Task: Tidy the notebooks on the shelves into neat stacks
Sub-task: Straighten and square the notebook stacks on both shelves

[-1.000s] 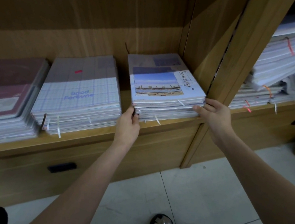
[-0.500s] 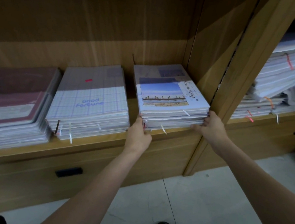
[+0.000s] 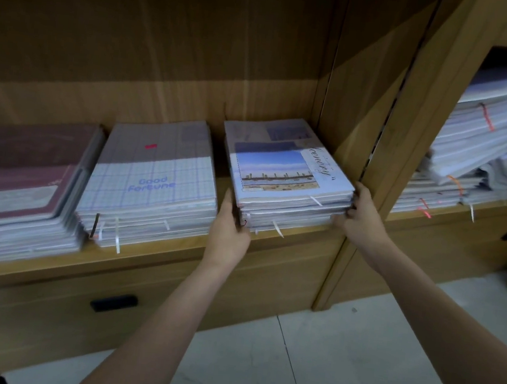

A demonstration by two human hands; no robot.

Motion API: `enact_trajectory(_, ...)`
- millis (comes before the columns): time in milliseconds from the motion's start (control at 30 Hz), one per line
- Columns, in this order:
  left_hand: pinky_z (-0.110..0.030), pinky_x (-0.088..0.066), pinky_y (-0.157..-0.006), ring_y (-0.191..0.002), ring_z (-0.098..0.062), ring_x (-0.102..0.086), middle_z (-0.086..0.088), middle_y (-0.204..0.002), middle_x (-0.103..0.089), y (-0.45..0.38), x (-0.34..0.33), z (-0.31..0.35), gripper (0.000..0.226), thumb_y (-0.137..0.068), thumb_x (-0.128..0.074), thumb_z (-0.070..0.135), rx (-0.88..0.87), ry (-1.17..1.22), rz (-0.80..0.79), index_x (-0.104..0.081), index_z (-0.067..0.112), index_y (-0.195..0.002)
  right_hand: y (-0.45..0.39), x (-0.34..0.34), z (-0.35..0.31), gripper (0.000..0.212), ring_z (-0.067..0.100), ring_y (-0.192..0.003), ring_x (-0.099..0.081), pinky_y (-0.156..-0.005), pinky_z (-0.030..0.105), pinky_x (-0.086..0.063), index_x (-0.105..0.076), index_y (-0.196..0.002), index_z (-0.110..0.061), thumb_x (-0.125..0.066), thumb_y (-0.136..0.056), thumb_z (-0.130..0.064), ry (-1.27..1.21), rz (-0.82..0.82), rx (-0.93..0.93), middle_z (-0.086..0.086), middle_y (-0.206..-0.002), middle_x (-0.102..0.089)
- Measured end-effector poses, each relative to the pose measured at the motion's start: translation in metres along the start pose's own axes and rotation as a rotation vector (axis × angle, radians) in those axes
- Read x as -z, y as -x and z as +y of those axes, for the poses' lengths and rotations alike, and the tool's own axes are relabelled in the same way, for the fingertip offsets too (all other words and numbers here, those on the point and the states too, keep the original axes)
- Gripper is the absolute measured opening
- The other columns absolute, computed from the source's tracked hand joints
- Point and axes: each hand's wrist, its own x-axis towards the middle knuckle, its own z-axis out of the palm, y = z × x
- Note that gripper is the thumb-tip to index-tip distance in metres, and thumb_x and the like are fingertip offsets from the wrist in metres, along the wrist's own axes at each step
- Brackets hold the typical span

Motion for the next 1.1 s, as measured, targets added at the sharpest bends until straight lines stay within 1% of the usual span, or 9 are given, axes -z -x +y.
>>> enact_trajectory(67,-0.028,-0.033,-0.107,-0.125,-0.003,-0.037,0.014,-0.136,-0.04,0.0,0.004,0.0,0.078,-0.09,-0.049,-0.006,-0.052,0.049,-0.016,-0.011,0.028,-0.149,0.002,0.004,-0.004,0.079,0.014,-0.11,-0.047,-0.098,0.037,-0.044,-0.012,-0.15,-0.019,-0.057,-0.088,0.003,0.003,0.031,0.052,-0.006,-0.122,-0.044)
enact_trajectory(133,-0.023,-0.031,-0.104,-0.12,0.001,-0.036,0.017,-0.129,-0.037,0.002,0.006,0.0,0.083,-0.089,-0.049,-0.009,-0.088,0.051,-0.061,-0.007,0.03,-0.149,0.002,0.005,-0.006,0.073,0.012,-0.112,-0.046,-0.096,0.033,-0.044,-0.02,-0.148,-0.021,-0.056,-0.089,0.001,0.034,0.035,0.099,-0.007,-0.122,-0.046)
enact_trajectory(300,-0.024,-0.036,-0.104,-0.121,-0.002,-0.042,0.015,-0.134,-0.04,-0.002,0.005,-0.002,0.091,-0.086,-0.049,-0.014,-0.103,0.004,-0.115,-0.001,0.032,-0.148,0.0,0.009,-0.005,0.059,0.021,-0.121,-0.049,-0.101,0.044,-0.043,-0.03,-0.145,-0.017,-0.057,-0.092,-0.016,0.064,0.027,0.111,0.004,-0.132,-0.053)
enact_trajectory(433,-0.011,-0.041,-0.084,-0.099,0.005,-0.051,0.007,-0.139,-0.044,-0.004,0.001,-0.003,0.089,-0.087,-0.051,-0.01,-0.084,0.02,-0.093,-0.002,0.031,-0.15,0.001,0.009,-0.006,0.057,0.021,-0.118,-0.05,-0.098,0.04,-0.044,-0.03,-0.146,-0.015,-0.053,-0.095,-0.024,0.103,0.036,0.132,0.006,-0.132,-0.053)
enact_trajectory(567,-0.017,-0.037,-0.094,-0.112,0.002,-0.045,0.009,-0.139,-0.044,-0.003,-0.002,-0.001,0.086,-0.088,-0.05,-0.009,-0.067,0.05,-0.077,-0.004,0.029,-0.15,0.002,0.006,-0.009,0.053,0.014,-0.109,-0.047,-0.09,0.029,-0.042,-0.03,-0.145,-0.016,-0.05,-0.096,-0.022,0.096,0.074,0.14,0.005,-0.131,-0.052)
enact_trajectory(667,-0.014,-0.038,-0.089,-0.098,0.007,-0.049,0.011,-0.132,-0.045,-0.003,0.002,0.0,0.085,-0.088,-0.05,-0.009,-0.068,0.038,-0.117,-0.006,0.028,-0.15,0.002,0.006,-0.011,0.054,0.018,-0.117,-0.048,-0.092,0.03,-0.041,-0.029,-0.146,-0.016,-0.05,-0.096,-0.023,0.09,0.059,0.138,0.005,-0.134,-0.05)
enact_trajectory(833,-0.014,-0.041,-0.087,-0.102,0.003,-0.051,0.005,-0.137,-0.048,-0.005,0.001,0.003,0.083,-0.088,-0.05,-0.009,-0.062,0.029,-0.099,-0.01,0.027,-0.15,0.002,0.007,-0.014,0.055,0.018,-0.117,-0.048,-0.091,0.03,-0.042,-0.03,-0.146,-0.017,-0.051,-0.095,-0.026,0.071,0.022,0.117,0.003,-0.134,-0.05)
enact_trajectory(933,-0.019,-0.036,-0.098,-0.12,-0.004,-0.045,0.005,-0.139,-0.046,-0.004,0.0,0.005,0.084,-0.088,-0.051,-0.007,-0.072,0.043,-0.061,-0.006,0.028,-0.15,0.002,0.008,-0.016,0.049,0.012,-0.106,-0.047,-0.084,0.027,-0.039,-0.034,-0.142,-0.015,-0.049,-0.097,-0.027,0.034,0.042,0.101,0.003,-0.132,-0.051)
enact_trajectory(1100,0.003,-0.036,-0.081,-0.114,0.0,-0.044,0.002,-0.142,-0.043,-0.008,0.002,0.004,0.082,-0.09,-0.05,-0.004,-0.127,-0.068,-0.07,-0.001,0.025,-0.15,0.002,0.007,-0.018,0.047,0.013,-0.105,-0.047,-0.085,0.028,-0.04,-0.037,-0.141,-0.013,-0.048,-0.097,-0.027,0.052,0.079,0.096,0.005,-0.132,-0.052)
